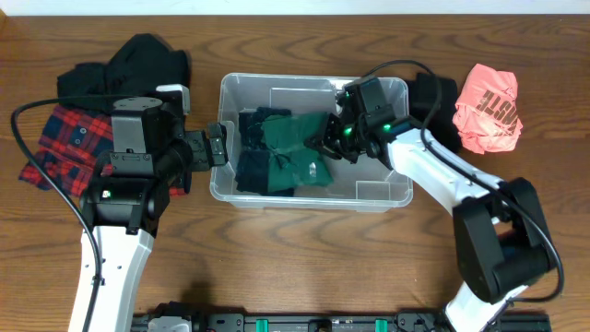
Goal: Pack container
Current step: 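Place the green garment in the bin beside the navy one, then grasp the pink printed shirt with the right gripper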
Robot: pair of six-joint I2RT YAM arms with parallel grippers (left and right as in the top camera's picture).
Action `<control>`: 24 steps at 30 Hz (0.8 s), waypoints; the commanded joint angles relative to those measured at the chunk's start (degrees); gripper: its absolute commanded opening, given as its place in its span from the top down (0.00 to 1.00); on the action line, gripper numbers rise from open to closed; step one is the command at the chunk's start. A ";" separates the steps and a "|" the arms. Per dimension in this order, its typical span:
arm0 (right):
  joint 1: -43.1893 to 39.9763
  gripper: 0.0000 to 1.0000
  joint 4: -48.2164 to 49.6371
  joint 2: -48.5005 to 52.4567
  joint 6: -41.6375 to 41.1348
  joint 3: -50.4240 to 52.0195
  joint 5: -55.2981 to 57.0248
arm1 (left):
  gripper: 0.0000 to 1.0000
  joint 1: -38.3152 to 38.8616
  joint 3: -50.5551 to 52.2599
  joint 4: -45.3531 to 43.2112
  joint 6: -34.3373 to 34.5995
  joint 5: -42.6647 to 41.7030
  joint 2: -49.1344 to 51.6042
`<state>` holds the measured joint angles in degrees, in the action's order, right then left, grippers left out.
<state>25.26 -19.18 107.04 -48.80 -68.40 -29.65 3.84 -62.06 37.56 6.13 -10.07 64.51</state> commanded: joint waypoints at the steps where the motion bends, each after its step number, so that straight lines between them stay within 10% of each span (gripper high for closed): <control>1: 0.02 0.92 -1.86 0.50 8.37 0.04 4.55 | 0.02 -0.28 -0.68 0.15 -0.52 0.66 0.02; 8: -4.42 0.75 -13.79 -8.44 20.83 -3.15 16.41 | 0.02 -0.28 -0.68 0.15 -0.50 0.66 0.02; 15: -11.63 0.30 -20.96 -23.58 26.91 -8.63 16.13 | 0.02 -0.28 -0.68 0.15 -0.50 0.66 0.02; 24: -32.74 0.20 -24.90 -28.20 27.02 -8.70 15.65 | 0.02 -0.28 -0.68 0.15 -0.50 0.66 0.02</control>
<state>-1.45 -42.50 75.53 -22.92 -77.80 -14.72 3.84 -62.06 37.58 6.13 -10.07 64.51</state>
